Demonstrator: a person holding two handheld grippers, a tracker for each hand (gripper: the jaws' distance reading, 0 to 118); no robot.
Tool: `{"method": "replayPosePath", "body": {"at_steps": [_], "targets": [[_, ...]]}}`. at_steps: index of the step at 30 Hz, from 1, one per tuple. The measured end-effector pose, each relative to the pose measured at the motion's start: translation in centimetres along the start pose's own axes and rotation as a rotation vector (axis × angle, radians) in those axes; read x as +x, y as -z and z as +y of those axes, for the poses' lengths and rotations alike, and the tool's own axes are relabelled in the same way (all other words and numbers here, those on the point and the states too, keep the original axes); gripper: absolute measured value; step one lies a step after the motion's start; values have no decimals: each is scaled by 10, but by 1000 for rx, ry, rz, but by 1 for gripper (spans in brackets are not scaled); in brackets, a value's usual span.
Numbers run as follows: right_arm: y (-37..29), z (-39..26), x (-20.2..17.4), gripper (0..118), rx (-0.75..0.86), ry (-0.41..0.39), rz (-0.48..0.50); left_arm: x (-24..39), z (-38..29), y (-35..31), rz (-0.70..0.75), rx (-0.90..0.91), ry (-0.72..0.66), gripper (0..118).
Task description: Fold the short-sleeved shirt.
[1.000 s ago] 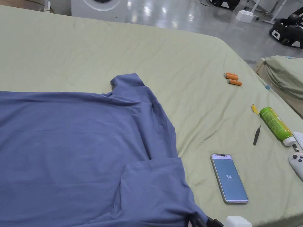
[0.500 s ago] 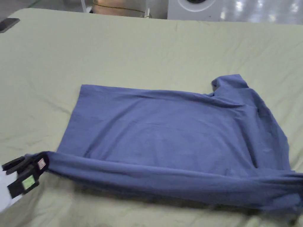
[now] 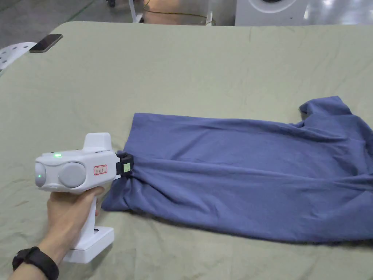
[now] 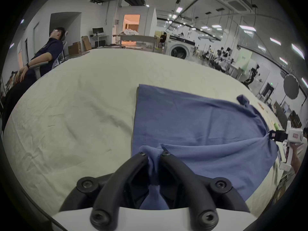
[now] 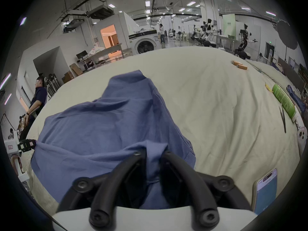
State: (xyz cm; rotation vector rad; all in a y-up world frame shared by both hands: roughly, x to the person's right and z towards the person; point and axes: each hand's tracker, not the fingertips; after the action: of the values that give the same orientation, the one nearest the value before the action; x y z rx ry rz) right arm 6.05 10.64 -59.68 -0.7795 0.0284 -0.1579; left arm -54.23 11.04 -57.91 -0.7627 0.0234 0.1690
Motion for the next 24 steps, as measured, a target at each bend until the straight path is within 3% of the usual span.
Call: {"method": "replayPosePath", "body": {"at_steps": [1,2,5,10,15,17,19,21,23,24], "targets": [[-1,-1,0,67,-5,-3,-14,2,-2,-5,21,14,10,56],[-5,-2,2,67,-1,-1,-15,1,-4,-13,21,32,21,71],[-33,-3,-2,67,41,1,-11,3,-3,-56,-27,169,39,72],[-120,-9,-32,67,275,-109,85,29,-13,-156,41,442,168,72],[-189,-43,-68,66,360,-118,152,60,-41,-227,33,547,225,71],[-210,-59,-80,63,403,-145,175,72,-56,-247,42,575,205,65],[-223,-73,-89,52,427,-198,169,78,-69,-262,35,571,190,46],[-236,-85,-93,33,442,-257,164,82,-84,-274,41,551,207,22],[-244,-94,-92,9,437,-276,161,85,-97,-286,47,562,205,8],[-247,-99,-91,4,439,-269,170,85,-103,-291,18,551,184,4]]}}
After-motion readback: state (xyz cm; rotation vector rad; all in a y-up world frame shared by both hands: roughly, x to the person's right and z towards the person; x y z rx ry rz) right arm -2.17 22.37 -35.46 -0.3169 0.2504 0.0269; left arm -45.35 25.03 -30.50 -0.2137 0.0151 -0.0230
